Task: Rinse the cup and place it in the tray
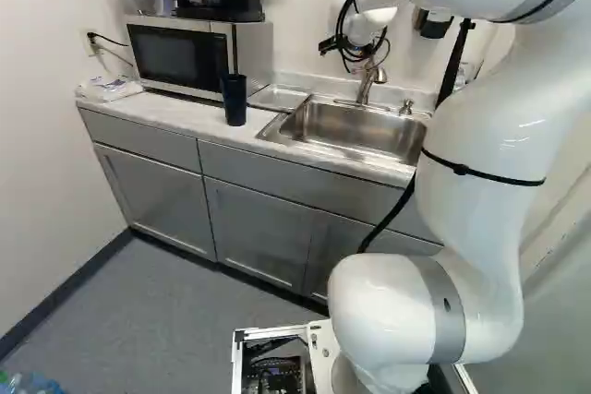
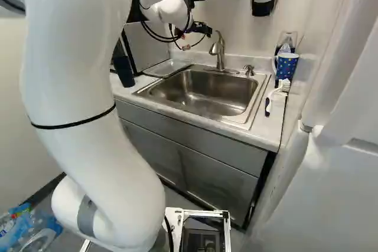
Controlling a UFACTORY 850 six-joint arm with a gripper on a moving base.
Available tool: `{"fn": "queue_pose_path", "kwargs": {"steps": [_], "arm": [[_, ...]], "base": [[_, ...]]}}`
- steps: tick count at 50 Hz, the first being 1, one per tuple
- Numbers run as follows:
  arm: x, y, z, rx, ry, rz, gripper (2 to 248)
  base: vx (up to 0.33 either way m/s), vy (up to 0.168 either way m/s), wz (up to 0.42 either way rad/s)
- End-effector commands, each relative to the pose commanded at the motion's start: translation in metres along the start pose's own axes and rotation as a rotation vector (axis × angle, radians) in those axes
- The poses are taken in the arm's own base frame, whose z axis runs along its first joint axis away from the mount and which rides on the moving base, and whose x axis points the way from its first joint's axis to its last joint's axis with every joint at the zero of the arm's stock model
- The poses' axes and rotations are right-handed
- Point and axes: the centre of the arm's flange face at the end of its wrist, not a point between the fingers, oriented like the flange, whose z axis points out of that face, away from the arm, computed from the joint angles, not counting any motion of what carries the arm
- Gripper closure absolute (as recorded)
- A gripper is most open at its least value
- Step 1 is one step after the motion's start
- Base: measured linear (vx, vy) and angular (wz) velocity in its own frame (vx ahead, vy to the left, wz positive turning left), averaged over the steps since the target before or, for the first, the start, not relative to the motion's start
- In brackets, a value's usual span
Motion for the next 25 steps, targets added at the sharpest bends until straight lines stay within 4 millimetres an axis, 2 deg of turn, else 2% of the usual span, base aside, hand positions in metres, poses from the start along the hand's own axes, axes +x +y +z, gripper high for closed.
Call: {"fn": "queue_pose_path", "kwargs": {"steps": [15, 25], "arm": [[0.005, 0.018, 0.020, -0.025, -0.018, 0.012, 3], [0.008, 0.028, 0.026, -0.040, -0.016, 0.019, 3]], "base": [[0.000, 0.000, 0.000], [0.000, 0.000, 0.000]]}}
